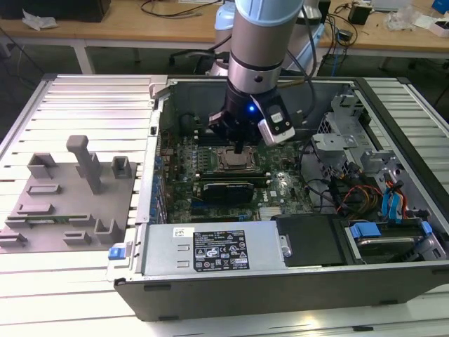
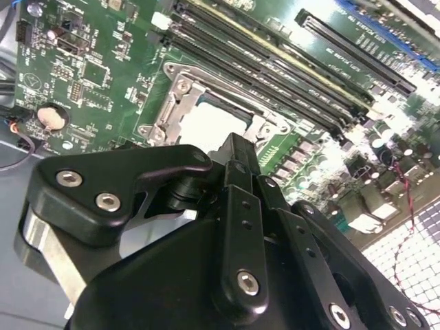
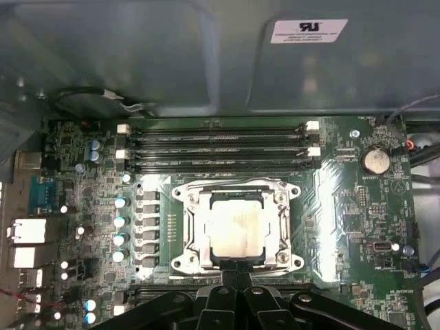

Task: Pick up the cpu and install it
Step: 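Install the second cpu locking lever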

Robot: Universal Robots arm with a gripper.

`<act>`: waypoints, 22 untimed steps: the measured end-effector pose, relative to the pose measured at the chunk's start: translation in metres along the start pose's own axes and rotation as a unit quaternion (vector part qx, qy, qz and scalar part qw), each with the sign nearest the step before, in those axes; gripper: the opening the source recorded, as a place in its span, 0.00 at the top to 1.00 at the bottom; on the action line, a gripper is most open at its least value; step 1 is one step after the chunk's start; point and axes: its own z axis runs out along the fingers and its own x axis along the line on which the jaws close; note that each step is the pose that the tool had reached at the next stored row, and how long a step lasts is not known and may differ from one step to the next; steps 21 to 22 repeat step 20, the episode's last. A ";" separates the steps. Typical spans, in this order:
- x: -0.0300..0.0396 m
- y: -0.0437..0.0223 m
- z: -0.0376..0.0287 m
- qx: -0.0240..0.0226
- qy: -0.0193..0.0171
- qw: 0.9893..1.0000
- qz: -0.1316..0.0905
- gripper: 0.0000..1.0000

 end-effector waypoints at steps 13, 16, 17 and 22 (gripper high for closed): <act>-0.0013 0.0025 -0.0069 0.000 0.000 1.000 0.000 0.89; -0.0013 0.0025 -0.0071 0.000 0.000 1.000 0.000 0.89; -0.0013 0.0026 -0.0075 0.000 0.000 1.000 0.000 0.89; -0.0013 0.0026 -0.0080 0.000 0.000 1.000 0.000 0.89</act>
